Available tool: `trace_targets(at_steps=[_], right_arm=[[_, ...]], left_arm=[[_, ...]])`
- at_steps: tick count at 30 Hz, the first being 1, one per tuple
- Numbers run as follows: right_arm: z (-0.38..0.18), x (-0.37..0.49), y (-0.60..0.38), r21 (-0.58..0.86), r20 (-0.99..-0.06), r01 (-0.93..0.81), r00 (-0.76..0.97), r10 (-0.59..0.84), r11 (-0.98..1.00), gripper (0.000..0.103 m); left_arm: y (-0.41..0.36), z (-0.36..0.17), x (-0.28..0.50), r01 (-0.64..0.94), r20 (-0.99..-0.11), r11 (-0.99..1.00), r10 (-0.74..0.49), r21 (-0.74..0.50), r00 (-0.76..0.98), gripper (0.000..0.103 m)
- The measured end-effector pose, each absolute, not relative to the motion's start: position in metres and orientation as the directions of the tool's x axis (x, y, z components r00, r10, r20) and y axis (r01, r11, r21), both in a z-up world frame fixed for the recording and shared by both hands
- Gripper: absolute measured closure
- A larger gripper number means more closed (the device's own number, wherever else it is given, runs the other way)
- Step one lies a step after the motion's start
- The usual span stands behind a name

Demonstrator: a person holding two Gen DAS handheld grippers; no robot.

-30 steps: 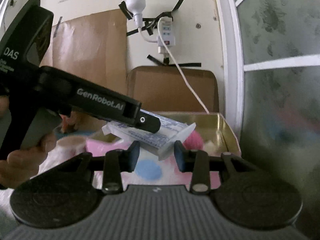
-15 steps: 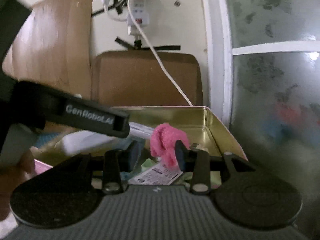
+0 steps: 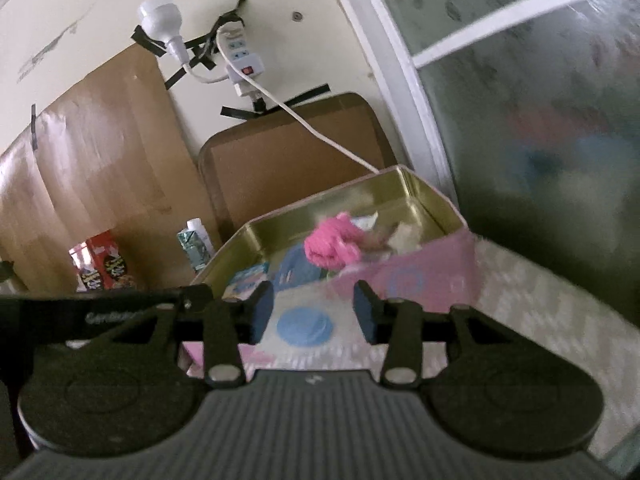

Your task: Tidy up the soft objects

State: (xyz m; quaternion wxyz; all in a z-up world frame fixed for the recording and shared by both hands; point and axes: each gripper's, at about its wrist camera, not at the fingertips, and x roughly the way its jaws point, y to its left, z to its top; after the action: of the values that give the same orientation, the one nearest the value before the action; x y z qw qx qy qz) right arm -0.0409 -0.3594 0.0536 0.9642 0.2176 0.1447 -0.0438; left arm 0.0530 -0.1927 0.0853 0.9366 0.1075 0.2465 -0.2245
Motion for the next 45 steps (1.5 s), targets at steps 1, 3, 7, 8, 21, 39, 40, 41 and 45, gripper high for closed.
trace_targets(at_steps=[1, 3, 7, 8, 21, 39, 40, 41, 45], right_arm=[[0.053, -0.042, -0.357, 0.409, -0.307, 0.149, 0.952, -0.018, 0.9, 0.051], [0.051, -0.048, -0.35, 0.408, -0.325, 0.15, 0.945, -0.01, 0.901, 0.051], [0.05, -0.057, -0.335, 0.406, -0.347, 0.134, 0.938, 0.017, 0.904, 0.048], [0.051, -0.059, -0.332, 0.402, -0.348, 0.13, 0.937, 0.021, 0.906, 0.045], [0.064, -0.073, -0.301, 0.389, -0.326, 0.071, 0.943, 0.065, 0.919, 0.03], [0.058, -0.089, -0.302, 0.443, -0.349, 0.068, 0.932, 0.101, 0.894, 0.022], [0.058, -0.091, -0.303, 0.446, -0.347, 0.069, 0.932, 0.101, 0.892, 0.022], [0.057, -0.092, -0.303, 0.448, -0.346, 0.07, 0.933, 0.1, 0.891, 0.022], [0.057, -0.097, -0.305, 0.456, -0.339, 0.07, 0.935, 0.101, 0.887, 0.021]], left_arm=[[-0.188, 0.084, 0.049, 0.468, -0.509, 0.879, -0.363, 0.091, 0.78, 0.0], [-0.177, 0.082, 0.041, 0.462, -0.513, 0.883, -0.358, 0.085, 0.78, 0.0], [-0.16, 0.077, 0.03, 0.451, -0.537, 0.891, -0.352, 0.06, 0.767, 0.0], [-0.155, 0.076, 0.027, 0.447, -0.542, 0.893, -0.35, 0.054, 0.764, 0.0], [-0.123, 0.07, 0.003, 0.383, -0.554, 0.922, -0.288, 0.061, 0.781, 0.0], [-0.12, 0.072, -0.017, 0.355, -0.545, 0.933, -0.266, 0.063, 0.795, 0.0], [-0.122, 0.073, -0.018, 0.355, -0.545, 0.932, -0.263, 0.069, 0.796, 0.0], [-0.123, 0.073, -0.02, 0.355, -0.544, 0.932, -0.26, 0.075, 0.798, 0.0], [-0.129, 0.073, -0.025, 0.359, -0.544, 0.929, -0.256, 0.09, 0.799, 0.0]])
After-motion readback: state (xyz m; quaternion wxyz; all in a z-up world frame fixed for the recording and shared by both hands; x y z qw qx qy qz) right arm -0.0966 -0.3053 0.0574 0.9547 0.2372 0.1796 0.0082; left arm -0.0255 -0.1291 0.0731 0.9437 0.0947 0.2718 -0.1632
